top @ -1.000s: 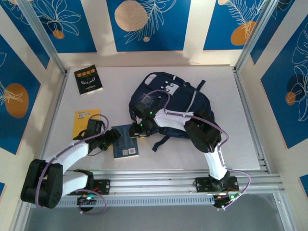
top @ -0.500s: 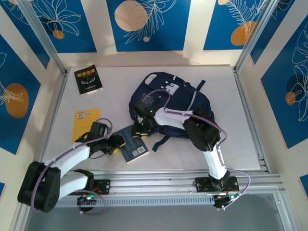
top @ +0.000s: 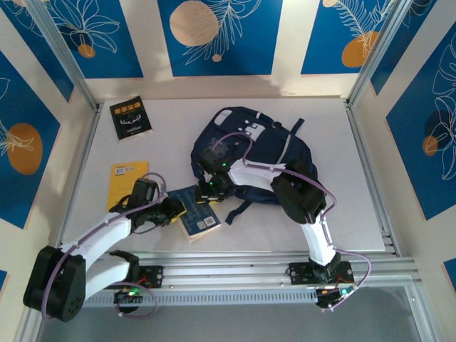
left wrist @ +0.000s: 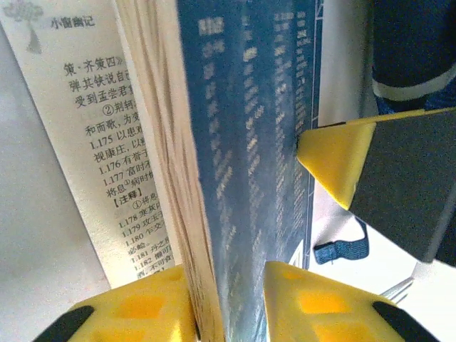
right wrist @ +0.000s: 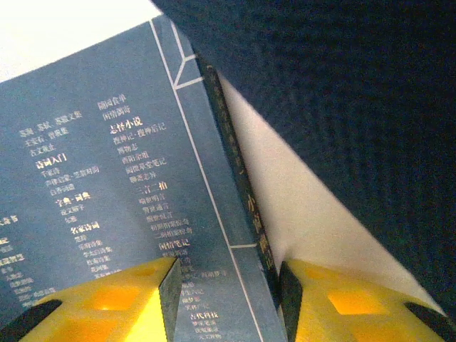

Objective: Pack books, pencil case, and school supplies into a backpack

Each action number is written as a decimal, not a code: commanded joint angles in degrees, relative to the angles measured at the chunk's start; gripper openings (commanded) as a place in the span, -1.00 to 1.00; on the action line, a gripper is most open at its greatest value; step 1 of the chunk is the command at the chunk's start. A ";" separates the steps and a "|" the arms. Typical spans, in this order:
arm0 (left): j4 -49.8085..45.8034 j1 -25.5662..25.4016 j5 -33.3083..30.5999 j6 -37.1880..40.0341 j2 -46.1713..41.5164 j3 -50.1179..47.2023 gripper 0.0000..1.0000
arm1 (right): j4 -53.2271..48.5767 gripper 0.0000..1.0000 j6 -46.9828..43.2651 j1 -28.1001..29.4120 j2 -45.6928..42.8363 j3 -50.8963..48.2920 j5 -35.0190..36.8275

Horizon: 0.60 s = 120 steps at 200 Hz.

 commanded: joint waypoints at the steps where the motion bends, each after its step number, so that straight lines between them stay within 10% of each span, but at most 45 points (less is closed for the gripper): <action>1: 3.16 -0.69 1.84 0.27 1.16 0.74 -0.71 | -0.38 -0.16 -0.40 0.16 1.98 -1.33 -1.10; 49: -4.84 -0.56 -1.65 2.08 -1.09 3.47 -1.00 | -0.27 -0.18 0.26 -0.74 -3.26 -3.37 0.06; 120: -10.78 0.83 -1.11 -7.26 -13.06 8.33 -1.00 | -1.58 0.50 3.54 -1.88 -24.66 -8.26 4.18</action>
